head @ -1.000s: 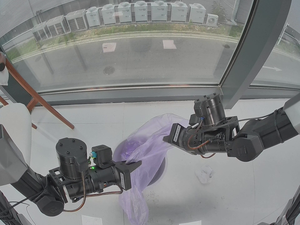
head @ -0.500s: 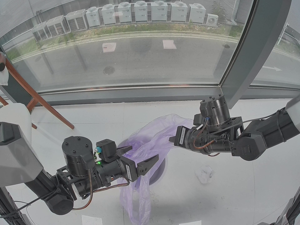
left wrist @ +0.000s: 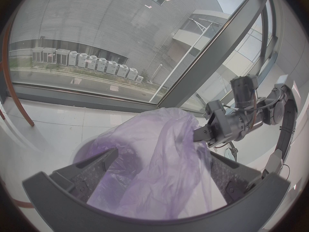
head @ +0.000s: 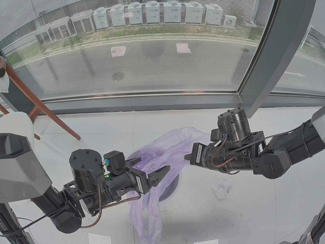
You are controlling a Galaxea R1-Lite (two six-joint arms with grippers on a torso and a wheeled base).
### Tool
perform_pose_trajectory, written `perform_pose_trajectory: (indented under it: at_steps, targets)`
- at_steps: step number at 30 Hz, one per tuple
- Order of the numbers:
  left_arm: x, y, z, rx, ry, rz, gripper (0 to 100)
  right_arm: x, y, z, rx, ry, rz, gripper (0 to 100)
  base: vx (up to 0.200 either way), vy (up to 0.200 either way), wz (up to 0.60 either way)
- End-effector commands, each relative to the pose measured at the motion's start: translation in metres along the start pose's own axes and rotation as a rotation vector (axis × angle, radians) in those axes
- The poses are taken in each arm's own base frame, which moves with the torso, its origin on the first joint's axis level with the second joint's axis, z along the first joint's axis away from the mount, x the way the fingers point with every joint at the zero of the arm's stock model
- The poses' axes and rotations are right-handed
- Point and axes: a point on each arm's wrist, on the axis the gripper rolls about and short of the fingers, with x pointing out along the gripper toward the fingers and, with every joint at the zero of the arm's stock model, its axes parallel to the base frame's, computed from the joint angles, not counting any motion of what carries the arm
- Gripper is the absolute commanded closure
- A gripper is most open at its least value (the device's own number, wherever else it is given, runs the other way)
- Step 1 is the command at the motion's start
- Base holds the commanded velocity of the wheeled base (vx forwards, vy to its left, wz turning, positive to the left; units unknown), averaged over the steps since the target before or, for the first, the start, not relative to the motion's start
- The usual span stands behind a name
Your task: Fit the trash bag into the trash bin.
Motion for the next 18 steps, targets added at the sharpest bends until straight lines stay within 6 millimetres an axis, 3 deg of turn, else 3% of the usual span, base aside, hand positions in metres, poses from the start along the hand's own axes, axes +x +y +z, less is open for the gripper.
perform_pose_trajectory:
  at_steps: [1, 7, 18]
  targets:
    - [-0.027, -0.002, 0.004, -0.006, -0.002, 0.003, 0, -0.003, -0.003, 0.002, 0.006, -0.007, -0.004, 100, 0.0, 0.0, 0.0]
    - [-0.039, 0.005, -0.009, -0.013, 0.059, 0.037, 0, -0.004, -0.001, 0.003, 0.003, -0.01, 0.0, 100, 0.0, 0.0, 0.0]
    - [-0.034, 0.017, -0.017, -0.022, 0.093, 0.085, 0, -0.004, -0.001, 0.004, 0.005, -0.013, 0.001, 100, 0.0, 0.0, 0.0]
